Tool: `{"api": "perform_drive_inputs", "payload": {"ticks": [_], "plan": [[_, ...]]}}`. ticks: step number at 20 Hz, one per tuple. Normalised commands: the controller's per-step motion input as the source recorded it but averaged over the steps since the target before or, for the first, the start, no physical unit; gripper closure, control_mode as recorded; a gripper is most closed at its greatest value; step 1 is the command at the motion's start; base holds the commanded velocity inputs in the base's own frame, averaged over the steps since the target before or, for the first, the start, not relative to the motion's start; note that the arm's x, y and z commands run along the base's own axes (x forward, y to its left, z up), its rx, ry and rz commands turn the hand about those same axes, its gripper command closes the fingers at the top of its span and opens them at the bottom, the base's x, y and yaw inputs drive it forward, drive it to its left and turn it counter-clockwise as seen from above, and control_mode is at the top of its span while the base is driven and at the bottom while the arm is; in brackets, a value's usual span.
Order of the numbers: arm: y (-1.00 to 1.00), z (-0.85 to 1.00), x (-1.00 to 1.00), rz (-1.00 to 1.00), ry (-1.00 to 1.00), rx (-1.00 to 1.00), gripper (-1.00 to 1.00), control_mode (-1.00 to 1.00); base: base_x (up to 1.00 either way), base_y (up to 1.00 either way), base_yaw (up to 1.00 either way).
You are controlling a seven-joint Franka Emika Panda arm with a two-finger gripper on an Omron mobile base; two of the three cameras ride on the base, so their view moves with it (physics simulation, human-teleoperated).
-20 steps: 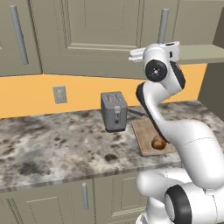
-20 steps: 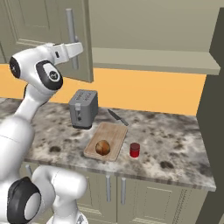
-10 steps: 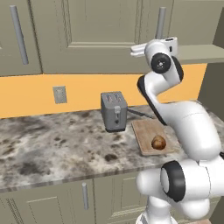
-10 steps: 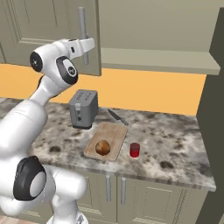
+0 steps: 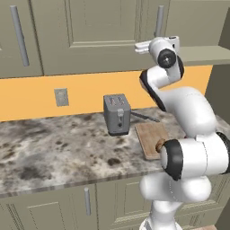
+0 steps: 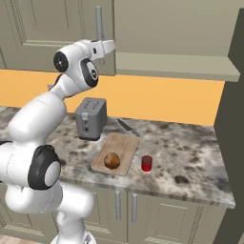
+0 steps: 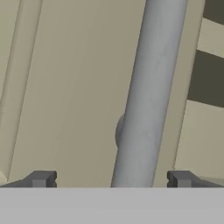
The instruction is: Pick the bread, place it on the cutting board, pick the jam, place it on the counter, and close the cabinet.
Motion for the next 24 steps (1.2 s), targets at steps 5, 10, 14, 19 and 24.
{"api": "perform_drive_inputs", "payload": {"ticks": [5, 10, 14, 19, 24], "plan": [[-0.28, 0.00, 0.58, 0.07, 0.01, 0.03, -1.00, -1.00, 0.00, 0.00, 0.00], [-0.25, 0.00, 0.46, 0.09, 0.03, 0.04, -1.00, -1.00, 0.00, 0.00, 0.00], [-0.38, 0.00, 0.05, 0.09, 0.01, 0.05, -1.00, -1.00, 0.00, 0.00, 0.00], [-0.31, 0.01, -0.02, 0.06, 0.00, 0.00, -1.00, -1.00, 0.00, 0.00, 0.00], [-0.05, 0.05, -0.27, 0.05, 0.00, 0.00, -1.00, -1.00, 0.00, 0.00, 0.00]]}}
